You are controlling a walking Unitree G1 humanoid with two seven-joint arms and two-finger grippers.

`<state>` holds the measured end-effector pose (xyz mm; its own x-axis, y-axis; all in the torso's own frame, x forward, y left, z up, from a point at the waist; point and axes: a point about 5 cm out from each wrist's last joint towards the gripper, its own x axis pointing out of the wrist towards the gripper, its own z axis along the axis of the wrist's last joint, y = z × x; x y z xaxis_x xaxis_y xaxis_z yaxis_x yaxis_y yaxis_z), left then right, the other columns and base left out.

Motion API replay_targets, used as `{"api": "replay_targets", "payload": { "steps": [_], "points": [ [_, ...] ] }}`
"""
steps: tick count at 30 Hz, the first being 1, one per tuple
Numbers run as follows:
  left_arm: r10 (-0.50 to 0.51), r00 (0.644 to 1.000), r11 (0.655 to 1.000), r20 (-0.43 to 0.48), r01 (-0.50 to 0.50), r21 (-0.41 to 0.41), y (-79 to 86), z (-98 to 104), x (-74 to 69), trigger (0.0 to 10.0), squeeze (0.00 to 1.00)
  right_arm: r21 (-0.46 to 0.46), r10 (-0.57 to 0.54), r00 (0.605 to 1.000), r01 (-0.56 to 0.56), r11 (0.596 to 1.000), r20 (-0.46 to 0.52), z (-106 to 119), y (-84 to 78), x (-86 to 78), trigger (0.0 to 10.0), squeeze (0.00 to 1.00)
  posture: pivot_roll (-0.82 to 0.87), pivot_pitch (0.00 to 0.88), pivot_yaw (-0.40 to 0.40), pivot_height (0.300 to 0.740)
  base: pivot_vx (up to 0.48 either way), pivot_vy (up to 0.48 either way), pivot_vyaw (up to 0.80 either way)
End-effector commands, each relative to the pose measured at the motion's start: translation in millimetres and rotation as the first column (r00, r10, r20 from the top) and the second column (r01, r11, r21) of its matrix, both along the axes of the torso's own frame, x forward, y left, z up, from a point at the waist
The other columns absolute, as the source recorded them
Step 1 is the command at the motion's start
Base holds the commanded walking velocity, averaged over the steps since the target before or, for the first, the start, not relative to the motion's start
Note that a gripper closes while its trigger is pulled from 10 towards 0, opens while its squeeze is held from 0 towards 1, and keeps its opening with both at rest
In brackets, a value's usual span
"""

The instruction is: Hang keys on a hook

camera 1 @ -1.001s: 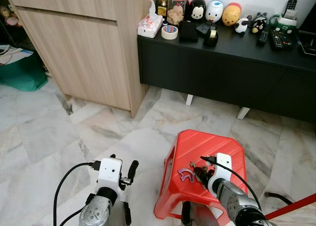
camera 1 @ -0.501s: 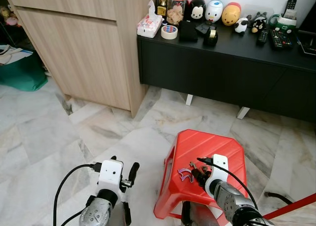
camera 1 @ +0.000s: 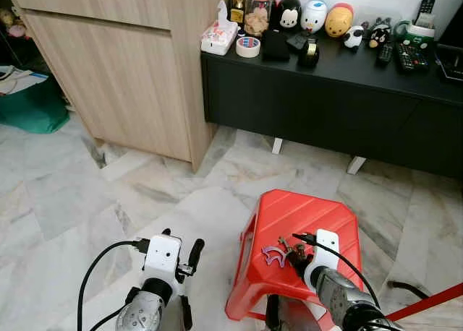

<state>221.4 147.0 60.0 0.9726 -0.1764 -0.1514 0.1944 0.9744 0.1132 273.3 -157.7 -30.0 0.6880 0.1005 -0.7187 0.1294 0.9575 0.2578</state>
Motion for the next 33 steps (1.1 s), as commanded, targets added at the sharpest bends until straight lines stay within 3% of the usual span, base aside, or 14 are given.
{"api": "replay_targets", "payload": {
  "steps": [1, 5, 6, 12, 26, 33],
  "points": [
    [0.003, 1.000, 1.000, -0.017, -0.003, 0.003, -0.3, -1.6, -2.6, 10.0, 0.00, 0.000, -0.023, 0.999, 0.023, 1.000, -0.024, -4.7, -4.6, -5.6, 1.6, 0.00, 0.08, 0.158, -0.071, 0.632, 0.000, 0.000, 0.00],
    [0.003, 1.000, 1.000, -0.019, -0.003, 0.004, -0.1, -2.2, -2.8, 10.0, 0.00, 0.002, -0.026, 0.999, 0.026, 1.000, -0.027, -5.2, -4.1, -6.2, 1.2, 0.00, 0.08, 0.157, -0.070, 0.632, 0.000, 0.000, 0.00],
    [0.002, 1.000, 1.000, -0.020, -0.002, 0.004, -0.3, -2.4, -2.9, 10.0, 0.00, 0.003, -0.025, 0.999, 0.025, 1.000, -0.027, -5.3, -3.7, -6.2, 0.4, 0.00, 0.08, 0.156, -0.070, 0.632, 0.000, 0.000, 0.00],
    [-0.002, 1.000, 1.000, -0.024, 0.002, 0.003, -0.9, -2.9, -2.9, 10.0, 0.00, 0.011, -0.020, 0.999, 0.020, 1.000, -0.027, -5.6, -1.4, -6.3, 0.0, 0.00, 0.08, 0.155, -0.068, 0.632, 0.000, 0.000, 0.00],
    [-0.006, 1.000, 1.000, -0.029, 0.006, 0.006, -1.9, -4.5, -1.4, 10.0, 0.00, 0.017, -0.001, 1.000, 0.001, 1.000, -0.024, -6.4, 1.7, -7.2, 0.0, 0.00, 0.08, 0.146, -0.071, 0.632, 0.000, 0.000, 0.00],
    [-0.004, 1.000, 1.000, -0.022, 0.005, 0.013, -1.6, -5.6, 8.8, 10.0, 0.00, -0.069, 0.045, 0.985, -0.033, 0.997, 0.168, 13.0, -1.2, 12.2, 0.0, 0.00, 0.07, 0.108, -0.074, 0.632, 0.000, 0.000, 0.00]
  ]
}}
